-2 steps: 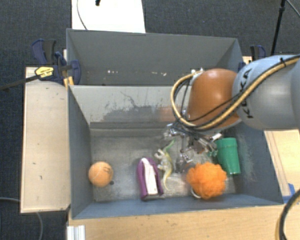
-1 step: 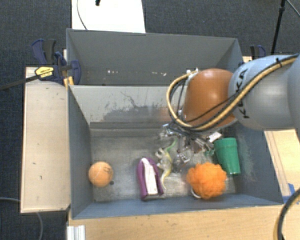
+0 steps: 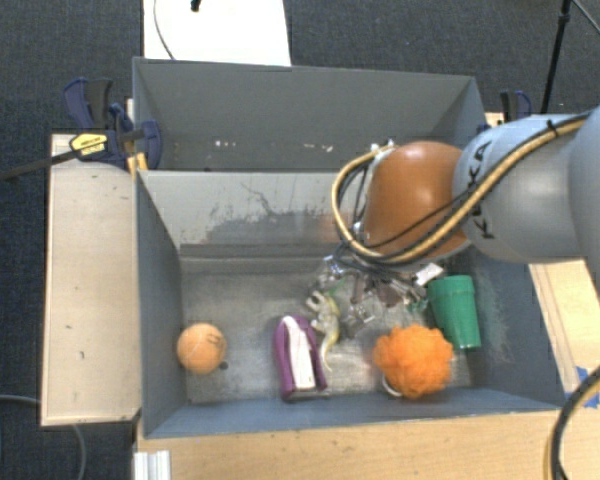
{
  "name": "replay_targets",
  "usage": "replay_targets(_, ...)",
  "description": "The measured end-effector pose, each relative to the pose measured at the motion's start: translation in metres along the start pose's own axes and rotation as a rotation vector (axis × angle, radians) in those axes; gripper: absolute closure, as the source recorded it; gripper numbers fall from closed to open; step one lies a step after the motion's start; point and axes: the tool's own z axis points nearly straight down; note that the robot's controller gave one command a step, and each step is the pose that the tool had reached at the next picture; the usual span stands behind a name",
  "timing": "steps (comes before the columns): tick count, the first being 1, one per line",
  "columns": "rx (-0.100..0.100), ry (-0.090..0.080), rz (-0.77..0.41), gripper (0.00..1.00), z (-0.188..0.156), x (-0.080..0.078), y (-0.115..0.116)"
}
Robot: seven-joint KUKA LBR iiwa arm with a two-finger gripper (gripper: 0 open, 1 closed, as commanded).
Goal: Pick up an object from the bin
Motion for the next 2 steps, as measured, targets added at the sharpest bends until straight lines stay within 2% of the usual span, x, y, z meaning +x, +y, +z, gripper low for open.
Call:
replay_targets(1, 0.000, 0.000, 0.002, 1.00, 0.000, 0.000, 0.000)
replay_targets(2, -0.004, 0.016, 0.010, 1.00, -0.046, 0.007, 0.001)
